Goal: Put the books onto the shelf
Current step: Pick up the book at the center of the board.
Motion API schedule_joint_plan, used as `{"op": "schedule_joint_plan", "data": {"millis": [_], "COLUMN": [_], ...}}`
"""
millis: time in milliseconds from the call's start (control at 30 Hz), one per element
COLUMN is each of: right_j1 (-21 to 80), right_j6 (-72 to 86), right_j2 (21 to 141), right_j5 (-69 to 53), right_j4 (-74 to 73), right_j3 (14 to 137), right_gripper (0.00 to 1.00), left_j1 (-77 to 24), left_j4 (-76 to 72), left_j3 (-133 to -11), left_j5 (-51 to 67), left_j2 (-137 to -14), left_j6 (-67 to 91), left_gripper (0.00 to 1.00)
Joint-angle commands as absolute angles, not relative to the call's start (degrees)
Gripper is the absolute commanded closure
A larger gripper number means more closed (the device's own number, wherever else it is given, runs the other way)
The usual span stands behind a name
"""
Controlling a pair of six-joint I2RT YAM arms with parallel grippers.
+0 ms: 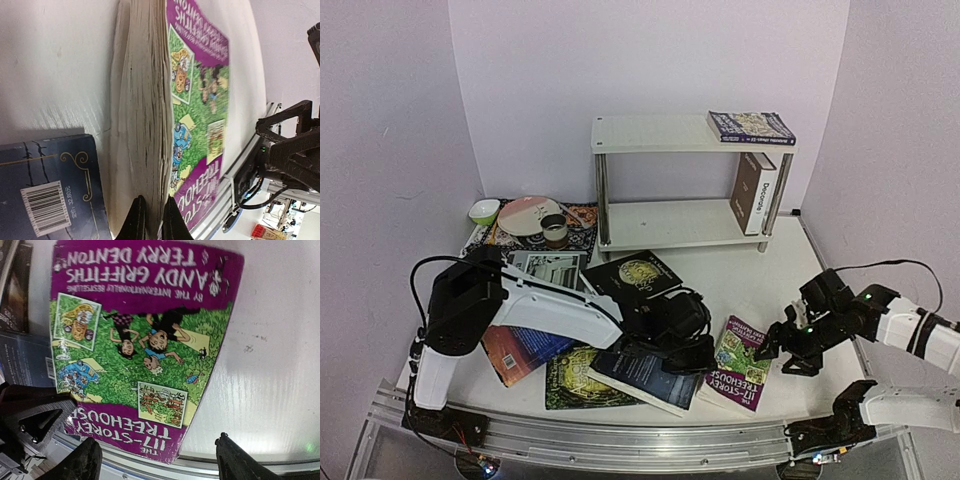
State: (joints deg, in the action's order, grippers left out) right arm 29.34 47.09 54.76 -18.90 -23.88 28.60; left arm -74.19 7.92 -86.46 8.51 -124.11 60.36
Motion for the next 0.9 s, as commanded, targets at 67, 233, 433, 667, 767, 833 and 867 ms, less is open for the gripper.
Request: {"op": "schedule_joint_plan", "data": {"millis": [67,233,433,667,767,833,867], "right_j1": [29.61,29.63,29.63,29.69,29.64,29.62,29.61], "right_j6": [52.16,59.61,70.71,81.11,83.42,84.27,84.36], "right_j2": [48.08,45.76,40.22,32.68,29.49,28.62,28.71], "right_j5": [-13.02,-14.47,-16.31,-13.56,-10.89,-9.95,-9.79], "right_j4": [-32.38,-28.16,-15.26,-5.42,-5.17,-4.06,-3.44], "right_j3": [30.90,27.58,18.29,10.21,8.73,7.85,7.56], "right_gripper": [0.06,0.04,0.19,0.30,0.33,0.33,0.33], "left_j1": [-70.90,-68.92,-67.82,-67.59,-67.29,-67.24,-67.17], "left_j4": [6.24,6.15,5.99,5.88,5.76,5.71,5.65], "left_j3": [-85.78,-84.77,-84.64,-83.75,-83.05,-82.66,-82.44], "left_j5": [9.22,11.68,13.21,14.07,13.89,13.95,14.07], "left_j2": [-114.70,-112.11,-111.18,-111.71,-111.42,-111.24,-111.19], "left_j6": [58.35,58.98,58.89,59.62,60.13,60.32,60.51], "left_gripper": [1.00,1.00,1.00,1.00,1.00,1.00,1.00]}}
